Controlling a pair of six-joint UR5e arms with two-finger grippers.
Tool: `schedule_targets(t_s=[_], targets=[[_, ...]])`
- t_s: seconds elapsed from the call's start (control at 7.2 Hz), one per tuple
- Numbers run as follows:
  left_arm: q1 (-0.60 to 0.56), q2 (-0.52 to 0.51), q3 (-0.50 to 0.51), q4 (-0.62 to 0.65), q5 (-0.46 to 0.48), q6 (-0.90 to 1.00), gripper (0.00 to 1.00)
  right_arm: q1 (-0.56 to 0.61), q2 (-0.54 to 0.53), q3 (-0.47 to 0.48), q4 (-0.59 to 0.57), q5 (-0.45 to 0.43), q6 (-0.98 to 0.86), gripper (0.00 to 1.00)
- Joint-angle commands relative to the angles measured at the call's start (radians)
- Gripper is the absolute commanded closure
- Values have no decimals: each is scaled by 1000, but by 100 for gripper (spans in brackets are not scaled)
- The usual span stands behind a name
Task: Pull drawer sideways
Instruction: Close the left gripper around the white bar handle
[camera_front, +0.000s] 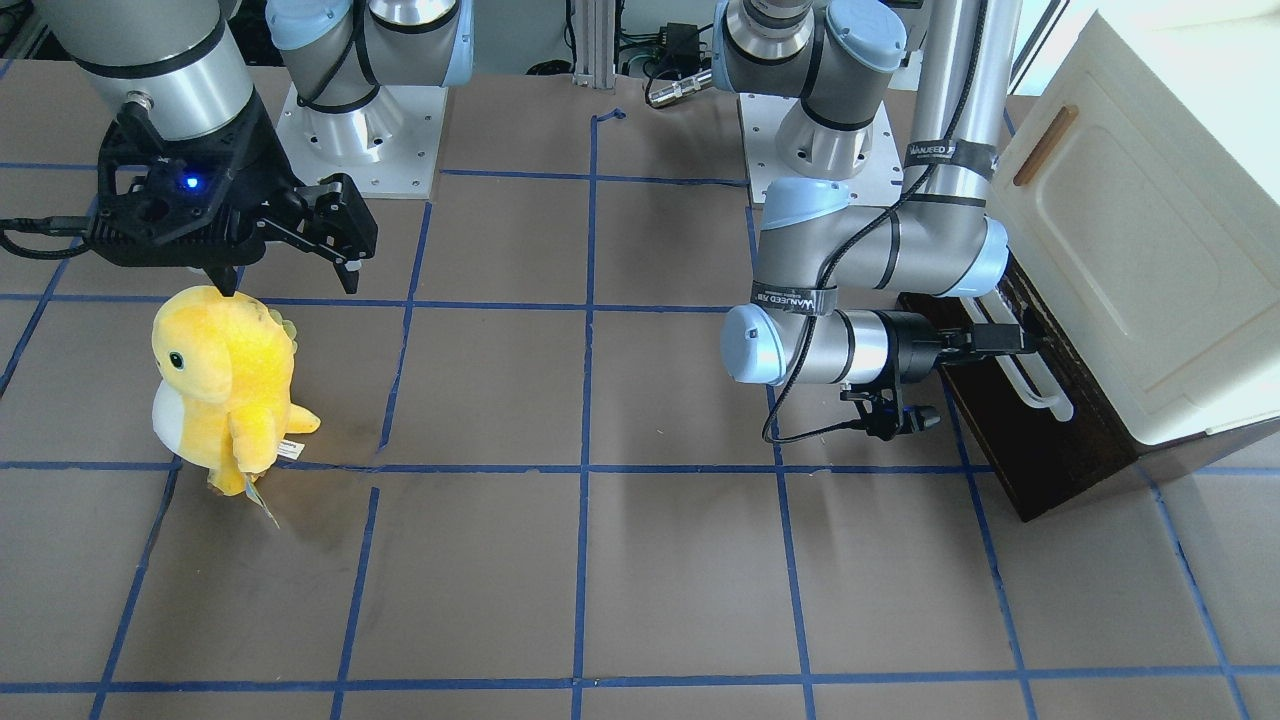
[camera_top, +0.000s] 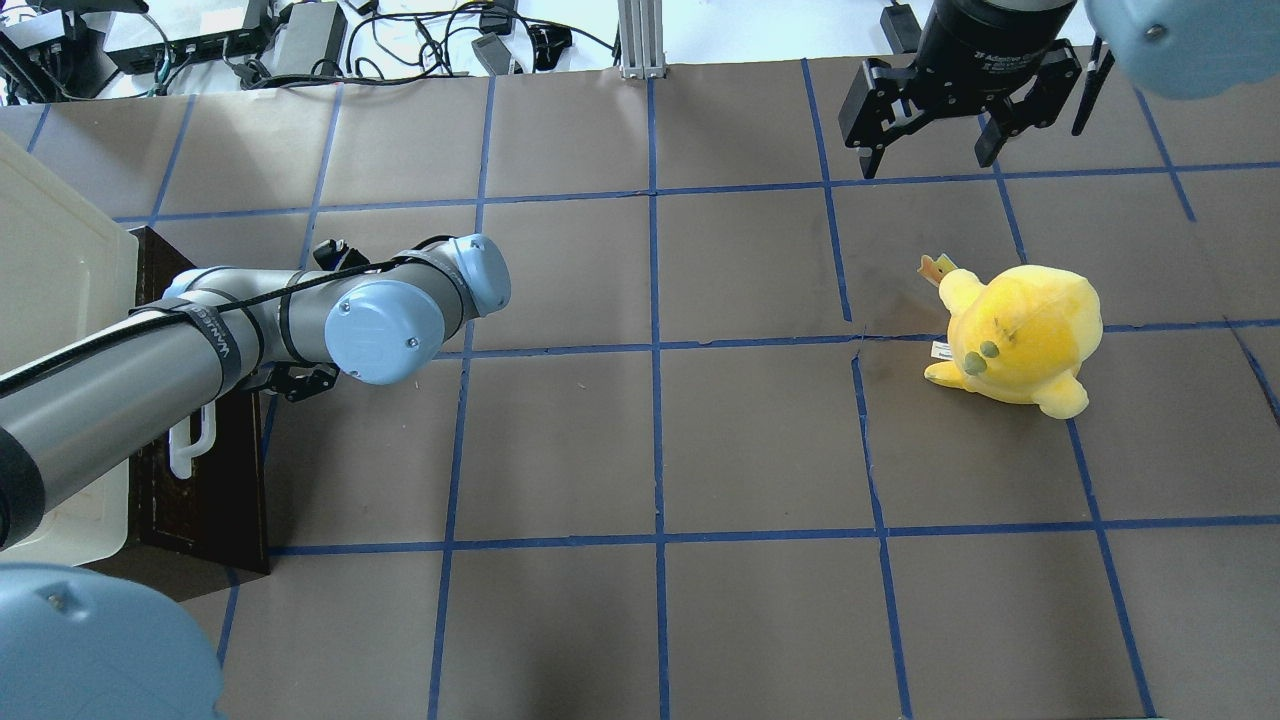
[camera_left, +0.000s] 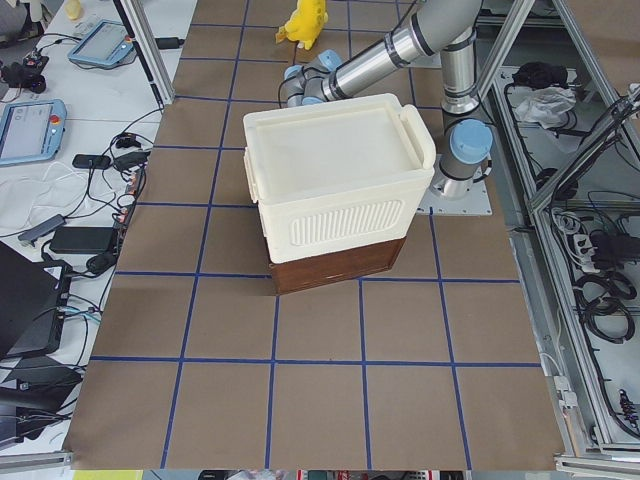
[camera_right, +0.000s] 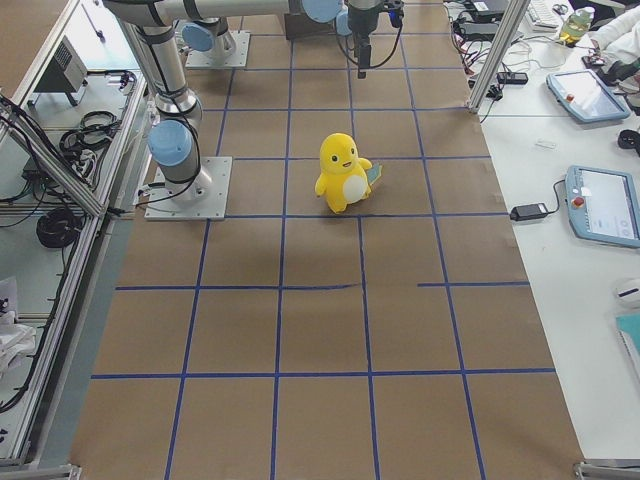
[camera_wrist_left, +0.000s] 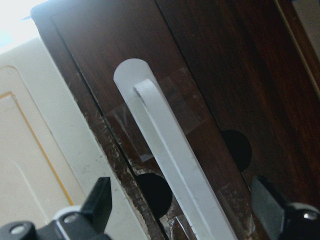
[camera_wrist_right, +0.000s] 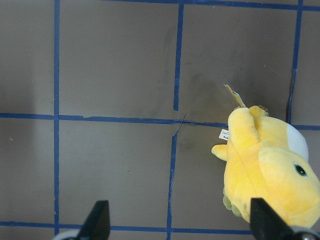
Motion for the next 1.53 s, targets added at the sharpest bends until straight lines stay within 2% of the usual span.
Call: schedule_targets(t_s=[0.0, 0.14, 0.42, 0.56, 1.11, 1.39], targets=[[10, -10, -2, 0, 4, -20, 17, 0, 0, 0, 0, 1, 1, 0], [16, -13, -2, -2, 4, -54, 40, 0, 0, 0, 0, 1, 1, 0], [16, -20, -16, -5, 4, -104, 52, 0, 0, 0, 0, 1, 1, 0], [16, -22, -16, -6, 4, -108, 54, 0, 0, 0, 0, 1, 1, 0], [13, -7, -8, -44, 3, -114, 71, 0, 0, 0, 0, 1, 1, 0], [5, -11, -7, -46, 3, -135, 73, 0, 0, 0, 0, 1, 1, 0]])
